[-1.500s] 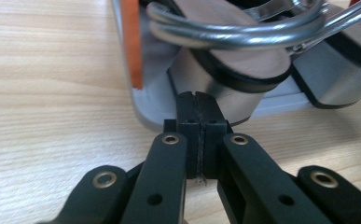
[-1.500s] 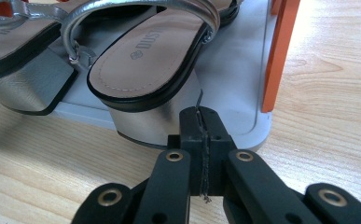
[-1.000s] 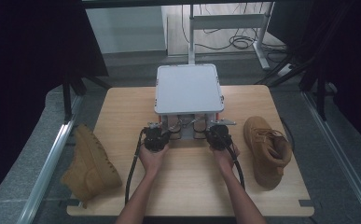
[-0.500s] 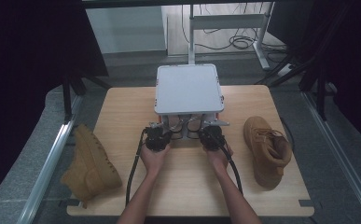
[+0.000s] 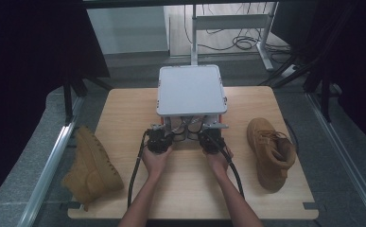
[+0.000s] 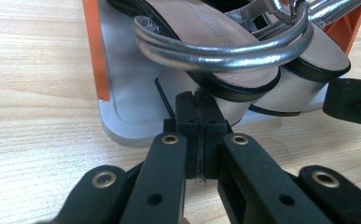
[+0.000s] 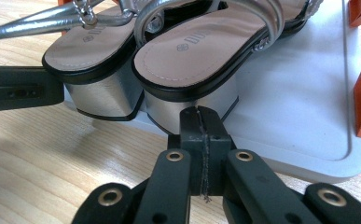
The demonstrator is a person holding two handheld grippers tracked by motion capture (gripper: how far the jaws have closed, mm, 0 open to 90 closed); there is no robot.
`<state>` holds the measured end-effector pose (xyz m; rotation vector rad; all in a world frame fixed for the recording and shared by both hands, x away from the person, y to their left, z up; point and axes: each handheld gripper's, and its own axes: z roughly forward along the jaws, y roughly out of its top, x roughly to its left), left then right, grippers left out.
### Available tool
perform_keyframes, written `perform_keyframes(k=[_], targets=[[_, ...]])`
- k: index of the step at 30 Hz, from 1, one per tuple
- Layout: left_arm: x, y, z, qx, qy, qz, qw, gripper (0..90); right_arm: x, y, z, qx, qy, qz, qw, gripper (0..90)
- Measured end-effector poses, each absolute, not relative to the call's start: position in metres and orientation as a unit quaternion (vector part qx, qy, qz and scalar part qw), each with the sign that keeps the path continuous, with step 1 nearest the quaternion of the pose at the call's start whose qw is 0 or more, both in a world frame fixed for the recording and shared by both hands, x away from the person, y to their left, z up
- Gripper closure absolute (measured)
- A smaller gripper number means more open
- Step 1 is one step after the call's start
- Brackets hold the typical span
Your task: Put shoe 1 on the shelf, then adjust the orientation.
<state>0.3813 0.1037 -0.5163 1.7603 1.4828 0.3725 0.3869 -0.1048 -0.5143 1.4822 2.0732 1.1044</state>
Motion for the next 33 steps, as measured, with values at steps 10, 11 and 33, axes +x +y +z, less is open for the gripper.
perform_keyframes(k=[10,11,33], targets=[[0.368,0.116,-0.510,0.692,0.577,0.138,0.411,87.2,0.376,-0.119,-0.508,0.519,0.734,0.403,0.172,89.3],[0.365,0.117,-0.509,0.692,0.575,0.137,0.414,87.0,0.374,-0.121,-0.508,0.521,0.732,0.406,0.170,89.2],[0.304,0.131,-0.512,0.739,0.532,0.131,0.392,66.7,0.321,-0.155,-0.520,0.511,0.748,0.394,0.154,77.7]])
